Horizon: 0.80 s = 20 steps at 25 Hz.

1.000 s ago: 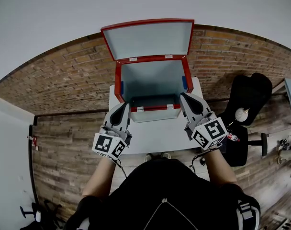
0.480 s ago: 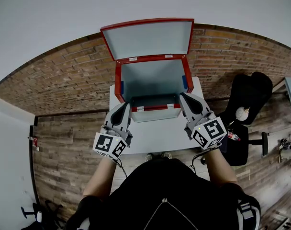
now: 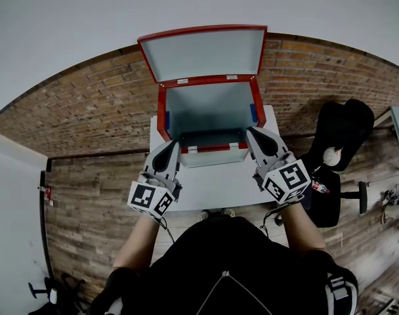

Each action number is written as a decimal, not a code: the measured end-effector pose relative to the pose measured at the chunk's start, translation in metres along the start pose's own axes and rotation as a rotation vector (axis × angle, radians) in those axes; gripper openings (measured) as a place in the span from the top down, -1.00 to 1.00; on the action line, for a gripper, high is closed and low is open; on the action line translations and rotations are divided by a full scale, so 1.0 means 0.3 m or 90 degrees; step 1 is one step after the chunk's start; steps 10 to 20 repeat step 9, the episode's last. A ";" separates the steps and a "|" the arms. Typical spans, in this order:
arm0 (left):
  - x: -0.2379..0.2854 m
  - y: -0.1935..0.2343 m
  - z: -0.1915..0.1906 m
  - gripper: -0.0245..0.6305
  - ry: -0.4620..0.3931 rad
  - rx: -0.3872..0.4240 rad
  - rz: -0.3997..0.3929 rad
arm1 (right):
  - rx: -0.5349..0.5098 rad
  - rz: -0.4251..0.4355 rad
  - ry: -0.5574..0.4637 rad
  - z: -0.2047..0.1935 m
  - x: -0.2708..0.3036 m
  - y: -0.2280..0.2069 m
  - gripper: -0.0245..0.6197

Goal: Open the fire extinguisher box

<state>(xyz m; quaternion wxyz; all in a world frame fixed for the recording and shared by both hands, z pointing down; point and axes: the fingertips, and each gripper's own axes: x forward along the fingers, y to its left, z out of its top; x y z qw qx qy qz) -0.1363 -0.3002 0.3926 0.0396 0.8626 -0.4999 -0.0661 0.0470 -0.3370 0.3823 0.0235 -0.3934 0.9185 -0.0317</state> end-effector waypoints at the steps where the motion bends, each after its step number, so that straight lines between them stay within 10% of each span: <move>1: 0.001 0.000 0.000 0.78 0.000 -0.001 0.000 | 0.000 0.000 0.001 -0.001 0.001 -0.001 0.87; 20: 0.010 0.002 0.001 0.78 0.000 -0.003 -0.003 | -0.003 0.001 0.003 -0.004 0.011 -0.011 0.87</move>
